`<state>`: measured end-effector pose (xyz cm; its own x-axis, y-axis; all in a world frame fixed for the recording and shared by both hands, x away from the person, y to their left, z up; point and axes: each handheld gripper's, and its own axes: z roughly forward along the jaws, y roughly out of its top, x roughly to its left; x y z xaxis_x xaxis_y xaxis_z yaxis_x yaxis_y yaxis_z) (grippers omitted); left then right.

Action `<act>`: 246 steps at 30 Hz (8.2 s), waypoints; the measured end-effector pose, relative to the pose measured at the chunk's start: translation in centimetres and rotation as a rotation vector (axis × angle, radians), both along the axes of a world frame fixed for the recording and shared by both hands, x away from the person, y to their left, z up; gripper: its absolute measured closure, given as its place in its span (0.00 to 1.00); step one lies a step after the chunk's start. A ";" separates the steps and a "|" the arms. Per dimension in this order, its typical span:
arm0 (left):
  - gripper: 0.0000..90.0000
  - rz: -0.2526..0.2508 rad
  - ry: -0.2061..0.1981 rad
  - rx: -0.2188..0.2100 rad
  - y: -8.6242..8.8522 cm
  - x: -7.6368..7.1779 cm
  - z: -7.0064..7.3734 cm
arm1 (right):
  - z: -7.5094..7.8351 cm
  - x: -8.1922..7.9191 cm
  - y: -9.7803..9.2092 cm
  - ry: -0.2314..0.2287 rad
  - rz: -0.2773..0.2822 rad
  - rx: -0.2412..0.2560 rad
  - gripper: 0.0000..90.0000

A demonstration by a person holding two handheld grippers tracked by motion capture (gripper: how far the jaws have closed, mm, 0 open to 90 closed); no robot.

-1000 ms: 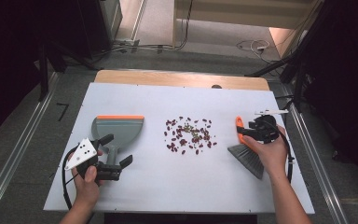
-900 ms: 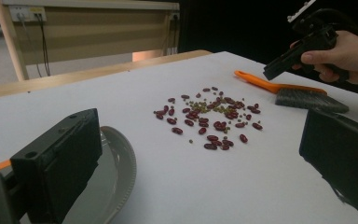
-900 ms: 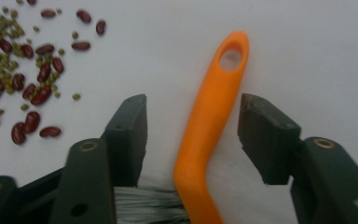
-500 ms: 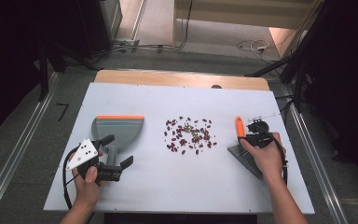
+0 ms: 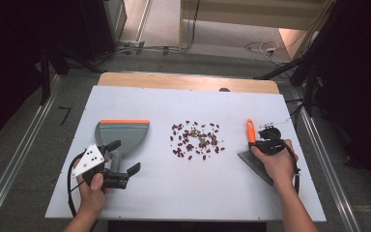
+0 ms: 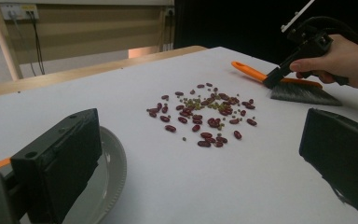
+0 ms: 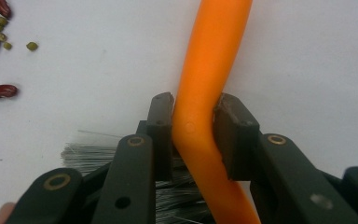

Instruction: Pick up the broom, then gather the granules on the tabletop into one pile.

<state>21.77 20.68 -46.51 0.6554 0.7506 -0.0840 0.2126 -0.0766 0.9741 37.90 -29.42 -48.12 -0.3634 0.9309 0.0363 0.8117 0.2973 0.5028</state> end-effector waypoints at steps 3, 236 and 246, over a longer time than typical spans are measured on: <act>0.00 -0.001 -0.005 0.002 -0.1 0.0 0.1 | -0.1 -0.5 0.1 -0.052 0.004 0.001 0.74; 0.00 -0.128 0.159 0.001 -0.4 0.2 0.3 | 4.3 4.6 12.8 -0.181 0.280 -0.371 0.76; 0.00 -0.132 0.157 0.010 -0.5 0.3 0.3 | 3.7 3.9 14.1 -0.136 0.318 -0.333 0.76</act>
<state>22.08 20.15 -46.18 0.7278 0.6602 -0.1856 0.3489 -0.1235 0.9290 41.75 -15.33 -44.46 -0.6131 0.7255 -0.3127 0.5879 0.6834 0.4328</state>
